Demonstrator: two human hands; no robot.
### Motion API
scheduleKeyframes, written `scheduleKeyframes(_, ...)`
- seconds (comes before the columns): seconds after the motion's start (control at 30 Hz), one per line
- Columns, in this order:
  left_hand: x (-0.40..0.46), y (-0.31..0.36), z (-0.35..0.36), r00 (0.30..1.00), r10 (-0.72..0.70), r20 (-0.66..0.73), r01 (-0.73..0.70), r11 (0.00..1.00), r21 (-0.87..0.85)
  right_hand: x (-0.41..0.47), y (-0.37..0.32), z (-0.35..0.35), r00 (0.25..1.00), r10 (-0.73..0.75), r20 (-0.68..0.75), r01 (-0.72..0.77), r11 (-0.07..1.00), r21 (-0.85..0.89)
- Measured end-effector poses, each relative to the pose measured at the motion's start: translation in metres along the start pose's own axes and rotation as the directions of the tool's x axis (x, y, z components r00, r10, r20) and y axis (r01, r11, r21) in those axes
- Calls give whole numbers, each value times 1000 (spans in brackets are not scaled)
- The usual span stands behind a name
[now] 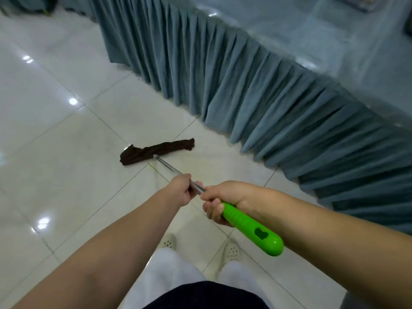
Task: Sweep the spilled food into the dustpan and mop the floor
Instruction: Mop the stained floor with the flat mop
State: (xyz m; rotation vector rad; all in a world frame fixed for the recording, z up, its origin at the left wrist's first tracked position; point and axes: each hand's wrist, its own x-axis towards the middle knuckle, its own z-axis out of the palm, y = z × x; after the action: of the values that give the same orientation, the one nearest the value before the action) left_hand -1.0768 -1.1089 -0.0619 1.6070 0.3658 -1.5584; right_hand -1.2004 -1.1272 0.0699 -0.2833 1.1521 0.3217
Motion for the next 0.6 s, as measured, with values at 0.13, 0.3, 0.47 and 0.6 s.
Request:
scheduleKeyframes(0.13, -19, -27, 43, 1000, 1, -27, -4, 995, -96, -31, -7, -44, 997, 77, 12, -76, 994, -80)
scheduleKeyframes(0.3, -36, -65, 85, 999, -28, -44, 17, 975, -220, -59, -7, -95, 991, 131, -8, -130, 968, -216)
scheduleKeyframes(0.47, -48, -83, 106, 998, -33, -56, 10, 926, -376, -77, -22, -119, 979, 201, -24, -197, 916, -351)
scheduleKeyframes(0.6, -48, -77, 105, 996, -28, -82, -10, 902, -432, -71, -34, -112, 977, 210, -43, -208, 884, -419)
